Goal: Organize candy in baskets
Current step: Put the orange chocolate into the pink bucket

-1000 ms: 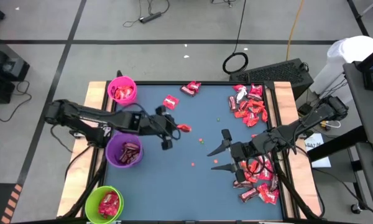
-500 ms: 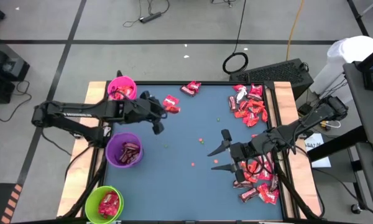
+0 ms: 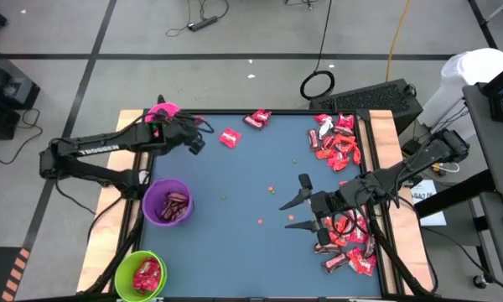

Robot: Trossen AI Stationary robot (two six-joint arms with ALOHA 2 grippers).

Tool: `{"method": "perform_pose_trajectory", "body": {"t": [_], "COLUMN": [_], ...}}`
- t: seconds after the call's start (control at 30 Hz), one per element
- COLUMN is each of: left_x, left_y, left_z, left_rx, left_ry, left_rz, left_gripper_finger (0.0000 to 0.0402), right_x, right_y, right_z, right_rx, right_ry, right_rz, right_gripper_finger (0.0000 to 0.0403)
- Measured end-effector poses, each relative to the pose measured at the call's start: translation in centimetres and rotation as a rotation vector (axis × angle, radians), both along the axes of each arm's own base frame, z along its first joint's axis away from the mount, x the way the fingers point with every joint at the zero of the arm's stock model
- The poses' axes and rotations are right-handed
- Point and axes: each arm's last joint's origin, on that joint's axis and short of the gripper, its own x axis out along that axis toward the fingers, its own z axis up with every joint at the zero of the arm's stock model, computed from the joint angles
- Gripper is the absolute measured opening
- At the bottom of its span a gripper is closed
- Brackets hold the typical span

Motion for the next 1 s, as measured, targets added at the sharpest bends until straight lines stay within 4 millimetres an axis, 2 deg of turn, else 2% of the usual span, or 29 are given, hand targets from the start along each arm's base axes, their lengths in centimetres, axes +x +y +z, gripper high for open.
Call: {"method": "perform_pose_trajectory", "body": {"t": [0.1, 0.4, 0.73, 0.83, 1.0], "left_x": [-1.1, -3.3, -4.5, -5.0, -5.2], "left_y": [1.2, 4.9, 7.1, 7.6, 7.8], "left_z": [-0.4, -0.8, -1.9, -2.1, -2.2], "left_rx": [-0.019, -0.043, -0.124, -0.137, -0.170], "left_ry": [0.061, 0.092, 0.111, 0.115, 0.101], "left_rz": [0.092, 0.299, 0.440, 0.495, 0.493], "left_gripper_finger": [0.0025, 0.0025, 0.0026, 0.0041, 0.0098], "right_x": [0.0, 0.0, 0.0, 0.0, 0.0], "right_y": [0.0, 0.0, 0.0, -0.1, -0.1], "right_z": [0.0, 0.0, -0.1, -0.2, -0.2], "right_rx": [-0.001, -0.001, -0.009, -0.011, -0.029], "right_ry": [-0.004, -0.004, 0.012, 0.017, 0.013], "right_rz": [0.000, -0.001, -0.001, -0.001, 0.002], "right_gripper_finger": [0.0215, 0.0215, 0.0215, 0.0215, 0.0215]}}
